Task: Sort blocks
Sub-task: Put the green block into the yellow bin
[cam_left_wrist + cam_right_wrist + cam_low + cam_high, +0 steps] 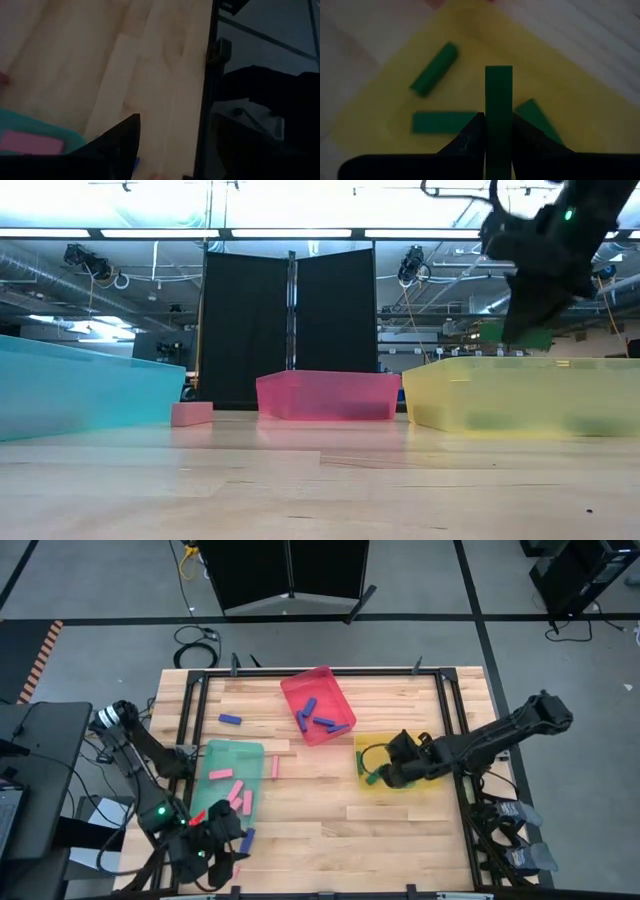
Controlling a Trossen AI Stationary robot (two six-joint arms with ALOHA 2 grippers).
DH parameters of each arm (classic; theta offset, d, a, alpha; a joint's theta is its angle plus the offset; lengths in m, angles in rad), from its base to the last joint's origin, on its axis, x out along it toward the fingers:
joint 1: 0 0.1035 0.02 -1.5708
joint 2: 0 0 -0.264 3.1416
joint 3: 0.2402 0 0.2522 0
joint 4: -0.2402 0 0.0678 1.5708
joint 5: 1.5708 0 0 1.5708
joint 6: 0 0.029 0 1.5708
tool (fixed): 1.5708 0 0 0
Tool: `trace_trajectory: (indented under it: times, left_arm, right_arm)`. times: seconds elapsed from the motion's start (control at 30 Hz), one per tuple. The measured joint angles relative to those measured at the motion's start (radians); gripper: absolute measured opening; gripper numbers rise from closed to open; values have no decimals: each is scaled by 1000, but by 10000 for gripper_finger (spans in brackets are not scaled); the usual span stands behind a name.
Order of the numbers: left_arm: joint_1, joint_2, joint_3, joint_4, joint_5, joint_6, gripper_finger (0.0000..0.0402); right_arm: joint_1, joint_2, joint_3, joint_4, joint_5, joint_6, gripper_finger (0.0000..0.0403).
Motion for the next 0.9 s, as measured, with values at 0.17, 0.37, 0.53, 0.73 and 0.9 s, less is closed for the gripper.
trace_trajectory:
  times: [0.17, 0.37, 0.53, 0.73, 0.9]
  left_arm:
    - [-32, 24, 0, 3, 2, -90, 248]
    - [-68, 44, 0, 12, 12, -202, 248]
    - [-100, 63, 0, 37, 161, -315, 248]
    - [-134, 115, 3, -19, 449, -491, 248]
    - [-147, 124, 5, -151, 442, -672, 248]
  right_arm:
    - [-49, -27, -44, 27, 1, -46, 124]
    - [-53, -27, -45, 94, 13, -129, 274]
    - [-31, -53, -45, 223, 20, -222, 331]
    - [6, -84, -45, 415, 35, -331, 331]
    - [25, -82, -45, 519, 35, -382, 310]
